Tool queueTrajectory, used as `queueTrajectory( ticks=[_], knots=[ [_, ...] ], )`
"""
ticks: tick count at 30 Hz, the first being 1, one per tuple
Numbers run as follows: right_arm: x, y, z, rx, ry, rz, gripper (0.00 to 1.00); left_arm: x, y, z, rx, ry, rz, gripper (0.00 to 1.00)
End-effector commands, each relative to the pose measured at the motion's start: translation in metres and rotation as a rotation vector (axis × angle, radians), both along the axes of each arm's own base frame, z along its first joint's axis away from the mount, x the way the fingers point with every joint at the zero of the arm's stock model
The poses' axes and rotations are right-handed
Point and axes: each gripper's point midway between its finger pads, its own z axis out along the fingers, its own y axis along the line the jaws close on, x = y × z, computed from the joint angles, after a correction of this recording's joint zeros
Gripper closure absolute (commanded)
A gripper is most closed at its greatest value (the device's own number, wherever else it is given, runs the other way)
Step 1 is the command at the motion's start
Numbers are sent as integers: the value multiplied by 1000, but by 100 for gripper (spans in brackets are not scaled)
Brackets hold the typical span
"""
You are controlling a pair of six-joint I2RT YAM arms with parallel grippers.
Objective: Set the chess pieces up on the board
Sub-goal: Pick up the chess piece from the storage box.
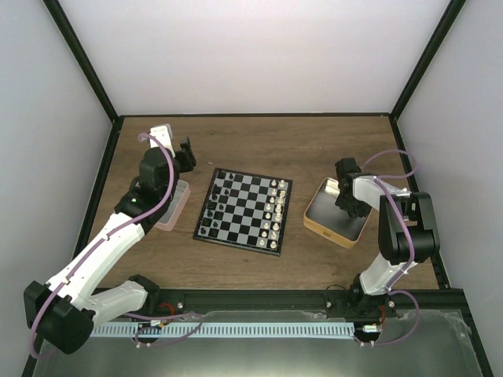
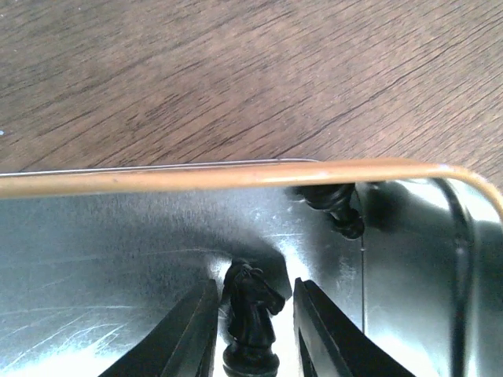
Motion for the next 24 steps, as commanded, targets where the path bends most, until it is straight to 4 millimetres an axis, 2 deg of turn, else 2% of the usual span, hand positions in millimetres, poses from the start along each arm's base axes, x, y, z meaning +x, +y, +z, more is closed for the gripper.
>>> queueTrajectory(
  ticks=[1, 10, 15, 20, 24],
  knots=[
    [-8, 2, -5, 32, 19, -19, 72, -2, 5, 5, 10, -13, 12, 34],
    [-24, 11, -5, 109, -2, -77, 66, -1, 4, 3, 7, -8, 10, 34],
    [-24, 20, -11, 172, -36, -70, 73, 0, 4, 1, 9, -3, 10, 34],
    [-23, 17, -16, 154, -36, -76, 75, 1, 4, -1, 14, 2, 15, 34],
    [-24, 13, -16, 133, -40, -98, 65, 1, 5, -1, 18, 3, 18, 34]
  ],
)
